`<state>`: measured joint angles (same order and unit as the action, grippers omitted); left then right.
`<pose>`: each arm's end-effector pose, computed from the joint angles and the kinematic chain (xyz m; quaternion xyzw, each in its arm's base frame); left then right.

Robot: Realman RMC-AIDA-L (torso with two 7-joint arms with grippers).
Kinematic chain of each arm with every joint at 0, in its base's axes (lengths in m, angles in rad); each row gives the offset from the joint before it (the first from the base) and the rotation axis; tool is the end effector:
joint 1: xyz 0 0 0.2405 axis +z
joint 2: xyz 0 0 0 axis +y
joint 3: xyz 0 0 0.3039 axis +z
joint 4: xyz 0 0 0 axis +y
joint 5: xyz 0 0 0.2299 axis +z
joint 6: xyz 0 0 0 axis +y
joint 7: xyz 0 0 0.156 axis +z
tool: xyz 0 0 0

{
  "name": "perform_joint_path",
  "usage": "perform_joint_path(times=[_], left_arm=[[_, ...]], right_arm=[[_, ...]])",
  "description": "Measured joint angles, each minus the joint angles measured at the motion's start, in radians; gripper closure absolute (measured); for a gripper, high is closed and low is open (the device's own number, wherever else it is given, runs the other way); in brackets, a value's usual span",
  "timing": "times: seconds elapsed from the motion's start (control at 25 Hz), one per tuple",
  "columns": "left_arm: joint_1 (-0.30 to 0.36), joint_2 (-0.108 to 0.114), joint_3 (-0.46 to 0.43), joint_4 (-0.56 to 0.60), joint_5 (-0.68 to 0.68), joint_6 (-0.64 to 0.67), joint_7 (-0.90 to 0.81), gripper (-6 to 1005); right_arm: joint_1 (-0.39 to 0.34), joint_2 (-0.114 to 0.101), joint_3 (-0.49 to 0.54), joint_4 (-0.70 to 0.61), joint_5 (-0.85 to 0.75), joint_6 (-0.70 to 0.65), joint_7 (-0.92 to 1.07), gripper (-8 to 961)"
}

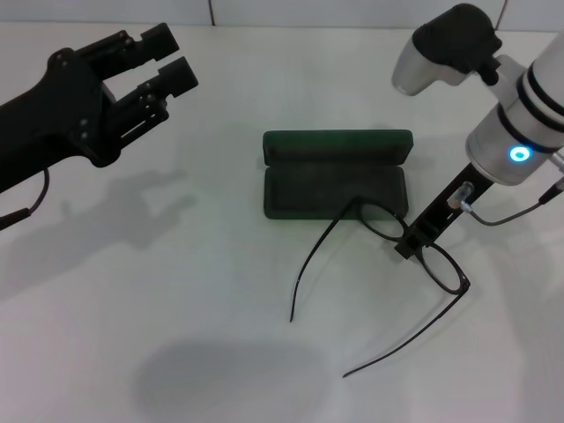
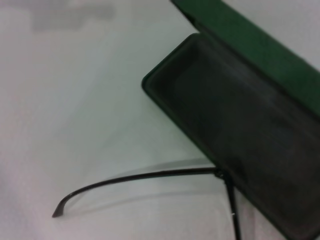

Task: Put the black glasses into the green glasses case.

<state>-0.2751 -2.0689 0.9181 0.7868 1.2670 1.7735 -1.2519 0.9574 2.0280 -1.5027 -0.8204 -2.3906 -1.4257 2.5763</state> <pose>-0.2817 0.3142 0.0343 -0.8461 -0.0976 -0.4873 0.1924 0.1700 0.4405 -0.0938 -0.9210 0.3231 -0.2034 0.0777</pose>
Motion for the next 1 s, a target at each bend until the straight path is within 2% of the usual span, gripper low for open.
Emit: perform_joint_path(times=[0.2,0.4,0.6,0.76,0.84,1.0], left_arm=[[0.005,-0.001,-0.016,-0.001,0.002,0.004,0.0,585],[0.013,-0.004,-0.022,-0.003,0.006,0.011,0.0,601],[0.022,-0.007,-0.026,-0.003,-0.001,0.031,0.001,618],[0.02,-0.014,-0.024,-0.014,-0.002,0.037,0.003,631],[0.0,-0.015,-0.02,-0.047,0.001,0.053,0.008,637],[-0.062,-0.014,-0.012,-0.136,0.008,0.109,0.005,650]], right_arm=[[-0.013,0.0,-0.042,-0.039,0.031,0.015,-0.014,705],[-0.098,0.0,-0.075,-0.201,0.075,0.011,-0.046,849],[-0.23,-0.004,-0.074,-0.371,0.157,-0.008,-0.123,848],[-0.391,-0.008,0.003,-0.46,0.333,-0.014,-0.334,849],[-0.455,-0.007,0.051,-0.466,0.446,-0.024,-0.471,849],[-0.529,-0.007,0.124,-0.431,0.613,-0.037,-0.663,849]])
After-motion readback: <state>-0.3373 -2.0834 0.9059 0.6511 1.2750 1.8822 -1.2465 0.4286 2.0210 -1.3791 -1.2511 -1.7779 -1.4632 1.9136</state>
